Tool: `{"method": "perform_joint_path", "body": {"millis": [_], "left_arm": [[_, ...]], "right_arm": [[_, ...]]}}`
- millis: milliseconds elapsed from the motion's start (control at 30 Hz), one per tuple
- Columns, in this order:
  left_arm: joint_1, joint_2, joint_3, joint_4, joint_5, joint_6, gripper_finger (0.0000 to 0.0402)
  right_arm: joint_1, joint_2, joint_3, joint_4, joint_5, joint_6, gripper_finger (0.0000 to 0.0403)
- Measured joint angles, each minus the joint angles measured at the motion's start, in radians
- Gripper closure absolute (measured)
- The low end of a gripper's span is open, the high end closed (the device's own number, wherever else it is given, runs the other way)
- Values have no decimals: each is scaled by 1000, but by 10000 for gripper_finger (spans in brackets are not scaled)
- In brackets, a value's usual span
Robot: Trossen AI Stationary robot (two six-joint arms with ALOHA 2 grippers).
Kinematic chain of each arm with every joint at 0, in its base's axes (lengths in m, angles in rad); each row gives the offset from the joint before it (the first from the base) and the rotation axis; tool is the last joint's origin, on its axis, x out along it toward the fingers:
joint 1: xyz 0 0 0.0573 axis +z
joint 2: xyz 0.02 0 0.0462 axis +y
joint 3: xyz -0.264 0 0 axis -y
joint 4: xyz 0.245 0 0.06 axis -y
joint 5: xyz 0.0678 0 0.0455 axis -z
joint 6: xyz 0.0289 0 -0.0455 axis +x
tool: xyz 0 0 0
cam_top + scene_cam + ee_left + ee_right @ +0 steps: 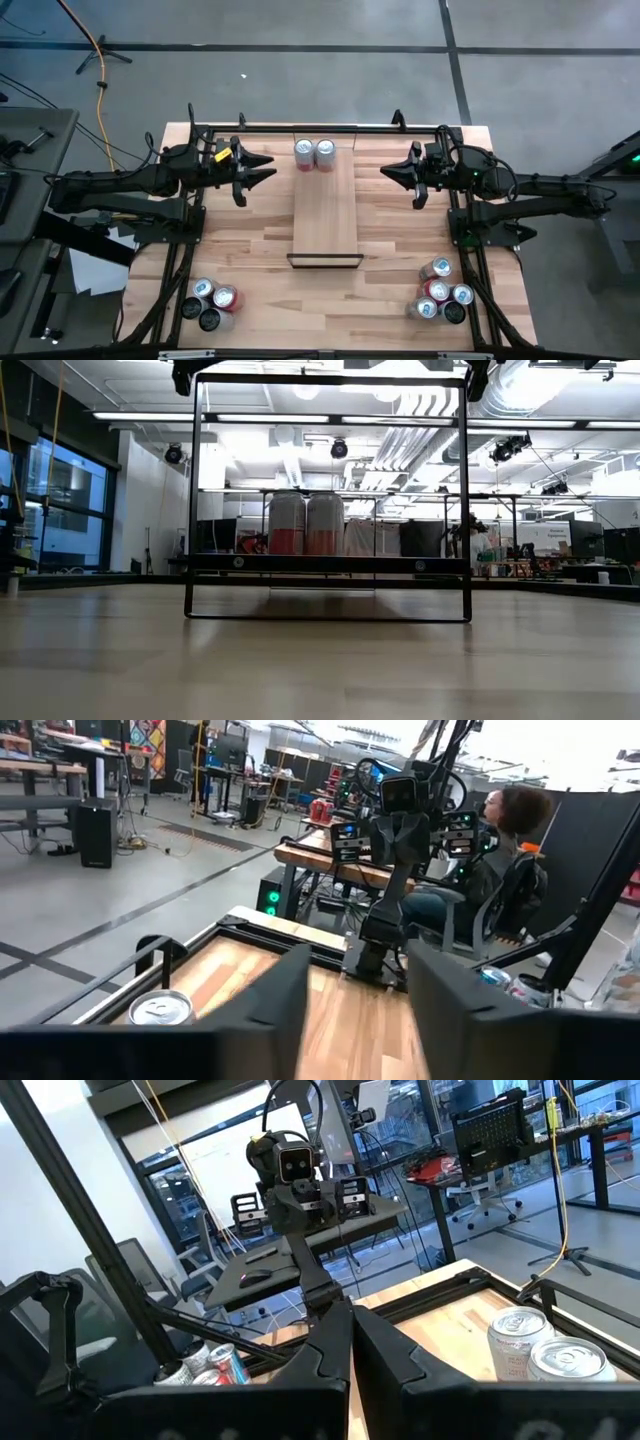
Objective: Place canned beverage on shelf
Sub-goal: Put the blue soda can on the shelf
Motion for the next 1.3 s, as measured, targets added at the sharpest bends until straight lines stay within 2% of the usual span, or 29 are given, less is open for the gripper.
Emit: {"method": "perform_joint_path", "body": {"millis": [233,433,567,933,1000,1067,1167,1300], "left_arm": [[0,0,0,0,-36,-63,112],[0,0,0,-2,-57,-56,46],[0,0,0,-12,-58,-43,34],[0,0,0,20,-58,79,36],[0,0,0,40,-58,56,36],[0,0,9,37,-64,-42,36],[0,3,103,-160,-77,-161,36],[-19,74,309,-583,-89,-257,37]], "right_arm": [[0,0,0,-20,0,0,403],[0,0,0,-23,0,0,403],[0,0,0,-23,0,0,403],[0,0,0,-23,0,-4,403],[0,0,0,-23,0,-4,403],[0,0,0,-23,0,-4,403],[0,0,0,-23,0,-4,403],[0,0,0,-27,0,-5,403]]}}
